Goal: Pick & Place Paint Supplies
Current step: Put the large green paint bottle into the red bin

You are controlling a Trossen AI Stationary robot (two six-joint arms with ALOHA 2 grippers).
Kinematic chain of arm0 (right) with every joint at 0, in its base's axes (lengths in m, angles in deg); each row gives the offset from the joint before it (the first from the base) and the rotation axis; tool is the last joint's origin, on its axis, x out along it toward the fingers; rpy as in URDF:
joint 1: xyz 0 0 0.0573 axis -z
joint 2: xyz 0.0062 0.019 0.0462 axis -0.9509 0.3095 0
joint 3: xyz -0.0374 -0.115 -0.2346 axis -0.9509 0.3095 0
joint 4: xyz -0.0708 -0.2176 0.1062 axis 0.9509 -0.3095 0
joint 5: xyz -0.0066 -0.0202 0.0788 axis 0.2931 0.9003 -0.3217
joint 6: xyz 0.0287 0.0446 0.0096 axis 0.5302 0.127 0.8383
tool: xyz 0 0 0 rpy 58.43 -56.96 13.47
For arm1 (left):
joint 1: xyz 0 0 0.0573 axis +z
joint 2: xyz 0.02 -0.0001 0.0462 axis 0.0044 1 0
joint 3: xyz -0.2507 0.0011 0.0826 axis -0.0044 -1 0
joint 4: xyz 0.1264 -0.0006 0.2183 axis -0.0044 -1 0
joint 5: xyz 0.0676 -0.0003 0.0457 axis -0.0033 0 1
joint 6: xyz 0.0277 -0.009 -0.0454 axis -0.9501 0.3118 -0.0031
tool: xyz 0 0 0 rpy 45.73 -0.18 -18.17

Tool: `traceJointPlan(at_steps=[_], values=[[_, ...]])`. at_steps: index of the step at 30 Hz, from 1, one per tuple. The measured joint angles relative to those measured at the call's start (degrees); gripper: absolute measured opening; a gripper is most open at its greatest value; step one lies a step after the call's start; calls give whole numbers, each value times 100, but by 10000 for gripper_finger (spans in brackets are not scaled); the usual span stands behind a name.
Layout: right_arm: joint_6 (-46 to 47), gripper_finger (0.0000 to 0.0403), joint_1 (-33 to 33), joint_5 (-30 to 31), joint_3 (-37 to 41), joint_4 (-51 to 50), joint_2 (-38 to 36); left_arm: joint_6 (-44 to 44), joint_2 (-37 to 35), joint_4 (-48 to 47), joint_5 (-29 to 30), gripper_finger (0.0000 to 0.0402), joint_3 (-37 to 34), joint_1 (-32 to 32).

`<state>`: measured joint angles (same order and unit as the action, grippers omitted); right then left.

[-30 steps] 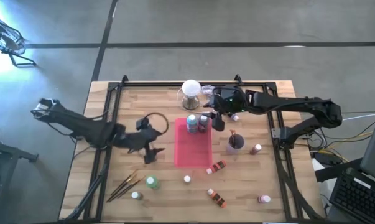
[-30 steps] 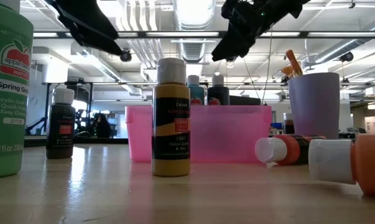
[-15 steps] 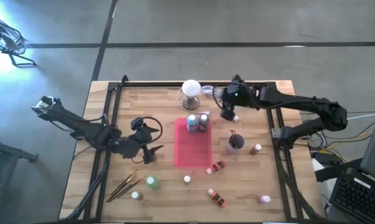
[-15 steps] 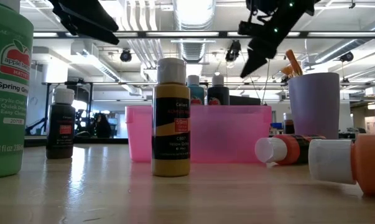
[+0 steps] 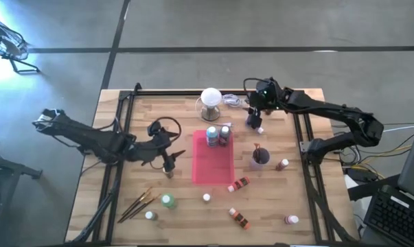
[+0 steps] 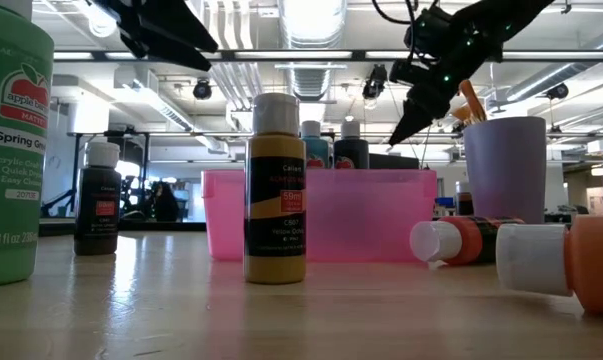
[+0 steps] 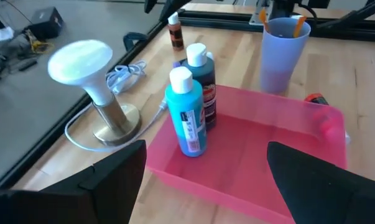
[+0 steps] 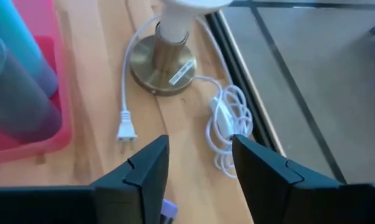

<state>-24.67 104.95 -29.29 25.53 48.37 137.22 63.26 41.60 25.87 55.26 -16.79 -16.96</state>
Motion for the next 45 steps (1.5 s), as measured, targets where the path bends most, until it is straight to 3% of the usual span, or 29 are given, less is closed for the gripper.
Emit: traceJointPlan(at_steps=[5, 11, 14, 19, 26, 35, 45], values=[[38, 163, 11, 9, -75, 23, -26, 159, -5, -38, -501, 337, 0, 65], [145, 154, 8, 11, -78, 6, -26, 716, -107, -454, -1871, 337, 109, -71], [280, 149, 8, 17, -80, 9, -26, 803, -120, -615, -2027, 337, 109, -337], [728, 140, 8, 17, -80, 110, -26, 1036, -259, -1052, -1830, 337, 116, -931], [1163, 129, 4, 5, -78, 141, -26, 2080, -296, -1705, -621, 337, 87, -2114], [1394, 141, -9, -2, -78, 207, -26, 3421, 0, -1691, -415, 337, 78, -3536], [1420, 170, -11, -61, -80, 320, -26, 3940, 617, -1652, -332, 337, -289, -3755]])
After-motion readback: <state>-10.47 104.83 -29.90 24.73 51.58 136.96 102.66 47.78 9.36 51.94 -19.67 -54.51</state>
